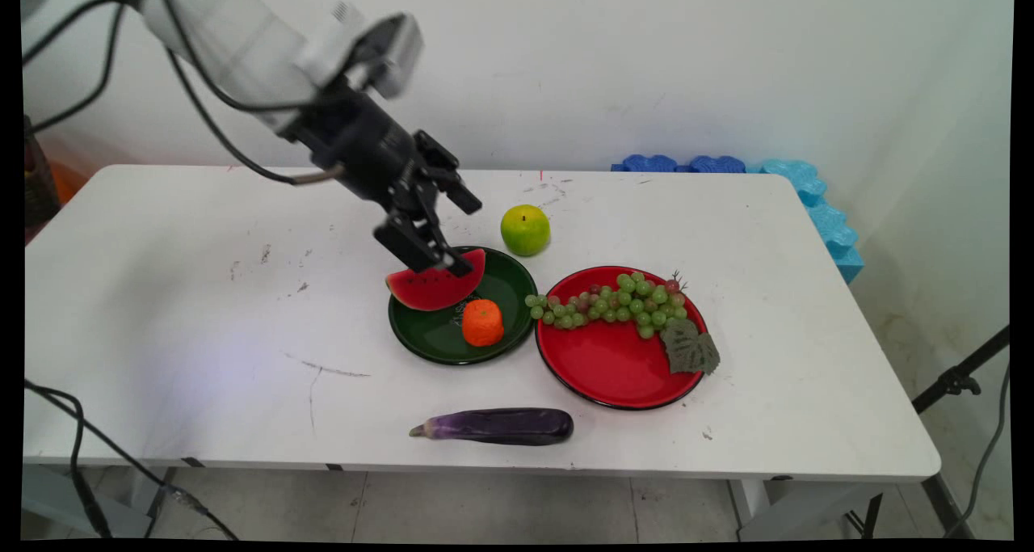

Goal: Pick up the mandarin from the green plate

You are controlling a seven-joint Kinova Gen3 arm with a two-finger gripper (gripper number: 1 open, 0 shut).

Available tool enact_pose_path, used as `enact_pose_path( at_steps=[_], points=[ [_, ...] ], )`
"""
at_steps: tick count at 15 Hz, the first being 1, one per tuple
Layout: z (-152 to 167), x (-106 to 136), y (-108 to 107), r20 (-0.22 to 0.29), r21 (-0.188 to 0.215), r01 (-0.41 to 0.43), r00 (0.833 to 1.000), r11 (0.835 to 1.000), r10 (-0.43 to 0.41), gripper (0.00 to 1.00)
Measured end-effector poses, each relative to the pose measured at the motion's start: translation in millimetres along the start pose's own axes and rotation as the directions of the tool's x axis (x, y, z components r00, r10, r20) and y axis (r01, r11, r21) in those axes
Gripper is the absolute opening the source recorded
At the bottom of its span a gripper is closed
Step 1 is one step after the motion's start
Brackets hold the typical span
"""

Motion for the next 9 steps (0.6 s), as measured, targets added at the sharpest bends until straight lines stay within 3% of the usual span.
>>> enact_pose_path(
  at_steps=[4, 9],
  points=[
    [48, -3, -8, 0.110, 0.003, -0.046, 0.993, 0.999, 0.045, 1.00],
    [102, -17, -21, 0.224, -0.013, -0.095, 0.970, 0.995, 0.096, 1.00]
  ],
)
